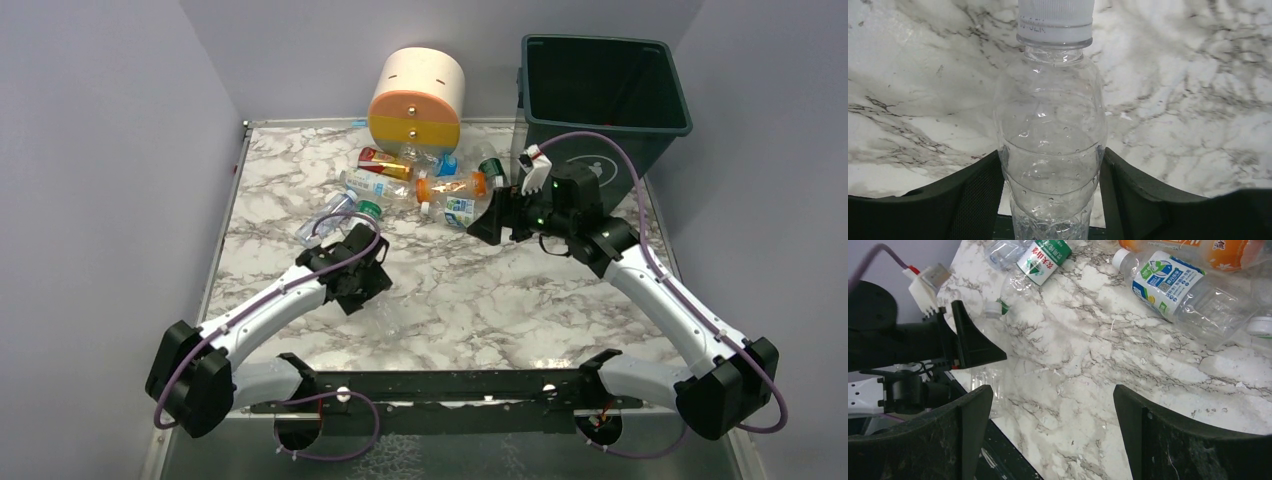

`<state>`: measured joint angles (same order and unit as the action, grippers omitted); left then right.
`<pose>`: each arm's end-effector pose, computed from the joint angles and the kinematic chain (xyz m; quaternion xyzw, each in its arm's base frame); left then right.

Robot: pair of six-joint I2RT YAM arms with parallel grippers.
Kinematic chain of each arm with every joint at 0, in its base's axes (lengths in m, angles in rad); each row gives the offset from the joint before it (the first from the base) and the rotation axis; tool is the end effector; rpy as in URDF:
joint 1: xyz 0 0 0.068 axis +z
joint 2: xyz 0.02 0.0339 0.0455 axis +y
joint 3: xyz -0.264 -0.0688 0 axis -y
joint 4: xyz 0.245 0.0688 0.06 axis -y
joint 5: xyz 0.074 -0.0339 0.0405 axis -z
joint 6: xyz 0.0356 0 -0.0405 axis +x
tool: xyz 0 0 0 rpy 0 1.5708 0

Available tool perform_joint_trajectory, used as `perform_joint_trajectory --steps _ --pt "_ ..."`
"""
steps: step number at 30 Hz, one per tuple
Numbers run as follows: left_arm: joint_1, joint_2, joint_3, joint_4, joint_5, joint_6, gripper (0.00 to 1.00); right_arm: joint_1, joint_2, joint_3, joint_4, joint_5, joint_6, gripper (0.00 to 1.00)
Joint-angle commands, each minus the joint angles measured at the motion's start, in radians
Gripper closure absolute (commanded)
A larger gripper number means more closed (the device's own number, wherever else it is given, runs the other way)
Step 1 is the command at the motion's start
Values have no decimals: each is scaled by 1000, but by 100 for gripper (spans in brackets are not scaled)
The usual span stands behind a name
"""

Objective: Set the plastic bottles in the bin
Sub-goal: Pick up the plastic bottle at the center of the board.

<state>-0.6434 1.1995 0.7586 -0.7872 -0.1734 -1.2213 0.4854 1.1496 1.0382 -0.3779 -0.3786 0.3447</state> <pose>0.1701 -0.1199 0.2065 -0.2939 0.9368 -0.0856 0.1697 0.2209 0.1314 0.3365 -0.1558 0.8331 0.3515 0.3976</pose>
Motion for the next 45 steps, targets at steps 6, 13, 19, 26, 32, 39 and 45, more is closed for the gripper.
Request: perform_joint_trajectory --steps 6,13,19,26,32,39,45 --pt "1 -66 164 40 -24 83 42 12 -12 -6 18 -54 27 7" --pt "1 -110 228 192 -2 227 42 13 -14 -40 100 -227 108 6" --pt "1 -156 219 394 92 324 42 13 -31 -91 200 -372 178 5" --pt "0 -135 250 493 179 363 43 13 -52 -153 336 -491 242 2" --pt "1 -99 290 577 283 368 43 13 -46 -184 407 -562 270 1" --pt "1 -90 306 665 334 368 43 12 -36 -235 517 -639 351 1" --pt "1 -86 286 746 394 336 42 13 -34 -253 539 -605 369 1"
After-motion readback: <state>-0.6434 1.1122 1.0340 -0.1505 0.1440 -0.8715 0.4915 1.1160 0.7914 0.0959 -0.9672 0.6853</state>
